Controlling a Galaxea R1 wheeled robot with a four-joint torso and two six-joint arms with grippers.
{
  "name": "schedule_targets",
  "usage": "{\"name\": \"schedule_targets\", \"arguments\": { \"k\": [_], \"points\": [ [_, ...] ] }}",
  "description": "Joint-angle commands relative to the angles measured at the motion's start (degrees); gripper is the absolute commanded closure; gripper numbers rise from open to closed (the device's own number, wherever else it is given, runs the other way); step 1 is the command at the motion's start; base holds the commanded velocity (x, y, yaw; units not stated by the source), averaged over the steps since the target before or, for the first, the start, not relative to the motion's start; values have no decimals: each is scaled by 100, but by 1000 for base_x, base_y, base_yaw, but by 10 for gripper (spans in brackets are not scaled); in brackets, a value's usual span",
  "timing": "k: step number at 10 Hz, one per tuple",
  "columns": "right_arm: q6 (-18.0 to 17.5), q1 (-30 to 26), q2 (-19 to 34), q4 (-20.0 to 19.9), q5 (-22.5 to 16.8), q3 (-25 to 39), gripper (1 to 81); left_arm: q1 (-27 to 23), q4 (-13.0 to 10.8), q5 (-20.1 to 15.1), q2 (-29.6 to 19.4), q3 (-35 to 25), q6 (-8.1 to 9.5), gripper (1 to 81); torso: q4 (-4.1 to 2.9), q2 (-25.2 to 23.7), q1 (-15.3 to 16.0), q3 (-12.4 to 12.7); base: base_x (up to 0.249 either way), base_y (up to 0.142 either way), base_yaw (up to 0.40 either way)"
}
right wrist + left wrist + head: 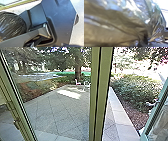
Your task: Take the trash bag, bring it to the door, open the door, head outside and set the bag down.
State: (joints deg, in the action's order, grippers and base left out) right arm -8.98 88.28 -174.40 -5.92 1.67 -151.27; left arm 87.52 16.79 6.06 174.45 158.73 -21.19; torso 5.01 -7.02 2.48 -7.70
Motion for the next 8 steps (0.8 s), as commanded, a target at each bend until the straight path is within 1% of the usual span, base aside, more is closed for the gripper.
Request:
{"name": "schedule_targets", "arguments": {
  "k": [1, 2, 3, 5, 8],
  "points": [
    [11, -210, -89, 56, -316, 46, 10, -265, -53, -325, 20, 9, -87, 811, 0, 0, 0, 0, 0, 0, 0],
    [11, -201, -98, 56, -316, 46, 10, -274, -61, -342, 20, 9, -96, 811, 0, 0, 0, 0, 0, 0, 0],
    [20, -201, -98, 56, -316, 46, 10, -292, -149, -386, 20, 9, -105, 811, 0, 0, 0, 0, 0, 0, 0],
    [20, -175, -89, 56, -308, 38, 10, -301, -141, -386, 12, 9, -96, 811, 0, 0, 0, 2, 0, 0, 0],
    [20, -166, -89, 48, -299, 12, 10, -301, -97, -395, 3, 9, -96, 811, 0, 0, 0, 2, 0, 0, -98]
  ]
}}
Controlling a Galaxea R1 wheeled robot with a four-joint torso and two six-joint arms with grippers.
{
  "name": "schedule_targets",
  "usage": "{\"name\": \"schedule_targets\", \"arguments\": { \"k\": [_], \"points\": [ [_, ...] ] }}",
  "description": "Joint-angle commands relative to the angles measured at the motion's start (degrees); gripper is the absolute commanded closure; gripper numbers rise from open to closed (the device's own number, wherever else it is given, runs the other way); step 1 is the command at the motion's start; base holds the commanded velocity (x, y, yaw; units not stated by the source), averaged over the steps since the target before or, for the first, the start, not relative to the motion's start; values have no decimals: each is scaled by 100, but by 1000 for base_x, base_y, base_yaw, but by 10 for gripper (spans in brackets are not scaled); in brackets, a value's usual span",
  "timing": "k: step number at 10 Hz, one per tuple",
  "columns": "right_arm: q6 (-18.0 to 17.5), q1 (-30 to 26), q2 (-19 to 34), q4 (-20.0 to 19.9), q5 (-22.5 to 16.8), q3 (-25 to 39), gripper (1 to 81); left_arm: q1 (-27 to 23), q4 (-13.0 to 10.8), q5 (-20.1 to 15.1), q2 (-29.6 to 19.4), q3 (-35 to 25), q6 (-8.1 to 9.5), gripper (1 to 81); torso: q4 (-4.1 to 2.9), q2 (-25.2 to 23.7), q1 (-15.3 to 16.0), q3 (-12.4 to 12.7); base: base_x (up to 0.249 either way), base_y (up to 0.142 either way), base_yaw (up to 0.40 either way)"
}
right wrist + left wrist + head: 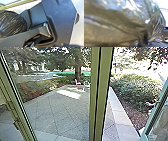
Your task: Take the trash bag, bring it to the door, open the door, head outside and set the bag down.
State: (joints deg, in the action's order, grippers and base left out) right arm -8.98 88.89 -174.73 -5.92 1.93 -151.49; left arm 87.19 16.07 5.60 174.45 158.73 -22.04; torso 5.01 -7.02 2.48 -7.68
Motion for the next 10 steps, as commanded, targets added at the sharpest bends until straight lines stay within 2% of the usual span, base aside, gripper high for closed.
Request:
{"name": "schedule_targets", "arguments": {
  "k": [1, 10],
  "points": [
    [20, -227, -47, 39, -316, 16, 10, -268, -7, -349, 3, 9, -11, 811, 0, 0, 0, -2, 0, 0, -125],
    [20, -218, -82, 56, -324, -2, 10, -276, -33, -357, 12, 9, -11, 811, 0, 0, 0, 0, 0, 0, -172]
  ]
}}
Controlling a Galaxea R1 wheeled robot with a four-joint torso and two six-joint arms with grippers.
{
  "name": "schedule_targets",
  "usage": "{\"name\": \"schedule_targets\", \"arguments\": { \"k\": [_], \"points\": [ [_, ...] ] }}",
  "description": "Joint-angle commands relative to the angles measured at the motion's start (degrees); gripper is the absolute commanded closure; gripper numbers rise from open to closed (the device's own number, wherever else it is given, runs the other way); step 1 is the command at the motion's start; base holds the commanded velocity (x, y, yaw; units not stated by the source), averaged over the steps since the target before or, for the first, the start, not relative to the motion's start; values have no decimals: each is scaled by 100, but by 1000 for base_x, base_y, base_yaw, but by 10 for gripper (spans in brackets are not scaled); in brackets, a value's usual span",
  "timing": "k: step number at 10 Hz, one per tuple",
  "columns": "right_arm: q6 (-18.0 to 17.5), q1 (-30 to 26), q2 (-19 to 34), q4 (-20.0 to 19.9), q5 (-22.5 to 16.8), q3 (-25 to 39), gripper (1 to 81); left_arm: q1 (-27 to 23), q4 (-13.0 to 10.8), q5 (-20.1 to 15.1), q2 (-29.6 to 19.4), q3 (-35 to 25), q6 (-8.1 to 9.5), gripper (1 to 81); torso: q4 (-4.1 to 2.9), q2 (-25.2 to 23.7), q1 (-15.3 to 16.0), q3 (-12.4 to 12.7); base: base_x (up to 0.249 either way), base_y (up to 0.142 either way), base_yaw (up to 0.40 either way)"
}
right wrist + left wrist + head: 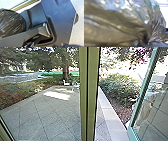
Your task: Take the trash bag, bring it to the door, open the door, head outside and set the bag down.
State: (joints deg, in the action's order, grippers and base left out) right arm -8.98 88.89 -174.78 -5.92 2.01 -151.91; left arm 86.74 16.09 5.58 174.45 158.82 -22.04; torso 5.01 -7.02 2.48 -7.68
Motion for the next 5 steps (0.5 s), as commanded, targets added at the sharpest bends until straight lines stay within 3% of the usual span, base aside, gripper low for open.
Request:
{"name": "schedule_targets", "arguments": {
  "k": [1, 5],
  "points": [
    [20, -218, -77, 56, -333, 39, 10, -231, -27, -347, 3, 0, -11, 811, 0, 0, 0, 0, 0, 0, -180],
    [20, -218, -77, 56, -333, 39, 10, -223, -18, -356, 3, 0, -11, 811, 0, 0, 0, 0, 0, 0, -100]
  ]
}}
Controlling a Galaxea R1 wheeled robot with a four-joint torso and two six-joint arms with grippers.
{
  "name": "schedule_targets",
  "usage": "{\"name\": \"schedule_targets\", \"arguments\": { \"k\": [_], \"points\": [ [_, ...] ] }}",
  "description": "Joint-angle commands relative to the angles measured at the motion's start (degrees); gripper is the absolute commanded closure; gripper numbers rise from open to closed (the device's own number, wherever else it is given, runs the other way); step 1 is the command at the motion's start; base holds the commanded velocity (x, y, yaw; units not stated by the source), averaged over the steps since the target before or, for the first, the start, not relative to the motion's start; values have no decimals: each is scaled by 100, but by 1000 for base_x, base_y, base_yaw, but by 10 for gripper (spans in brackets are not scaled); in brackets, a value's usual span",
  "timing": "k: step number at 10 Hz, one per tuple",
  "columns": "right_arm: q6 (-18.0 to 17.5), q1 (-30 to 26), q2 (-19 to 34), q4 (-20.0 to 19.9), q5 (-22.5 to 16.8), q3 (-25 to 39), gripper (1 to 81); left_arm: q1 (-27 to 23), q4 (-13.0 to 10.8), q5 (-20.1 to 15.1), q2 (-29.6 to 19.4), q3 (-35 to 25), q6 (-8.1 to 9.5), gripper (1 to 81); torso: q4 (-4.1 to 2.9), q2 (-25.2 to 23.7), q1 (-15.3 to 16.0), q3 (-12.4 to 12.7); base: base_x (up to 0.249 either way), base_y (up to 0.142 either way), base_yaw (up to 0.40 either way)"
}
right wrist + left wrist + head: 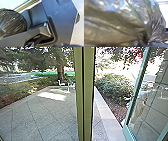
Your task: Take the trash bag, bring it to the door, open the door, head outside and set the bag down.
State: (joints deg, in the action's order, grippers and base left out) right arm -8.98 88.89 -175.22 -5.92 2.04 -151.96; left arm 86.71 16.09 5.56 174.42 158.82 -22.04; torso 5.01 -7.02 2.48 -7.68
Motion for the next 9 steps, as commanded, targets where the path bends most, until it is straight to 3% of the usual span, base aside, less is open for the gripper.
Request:
{"name": "schedule_targets", "arguments": {
  "k": [1, 9],
  "points": [
    [20, -209, -34, 65, -335, 44, 10, -220, -10, -353, -4, 0, -11, 811, 0, 0, 0, 0, 0, 0, 0],
    [11, -209, -51, 38, -335, 18, 10, -228, -89, -345, 40, 0, -20, 811, 0, 0, 0, 0, -8, 0, 0]
  ]
}}
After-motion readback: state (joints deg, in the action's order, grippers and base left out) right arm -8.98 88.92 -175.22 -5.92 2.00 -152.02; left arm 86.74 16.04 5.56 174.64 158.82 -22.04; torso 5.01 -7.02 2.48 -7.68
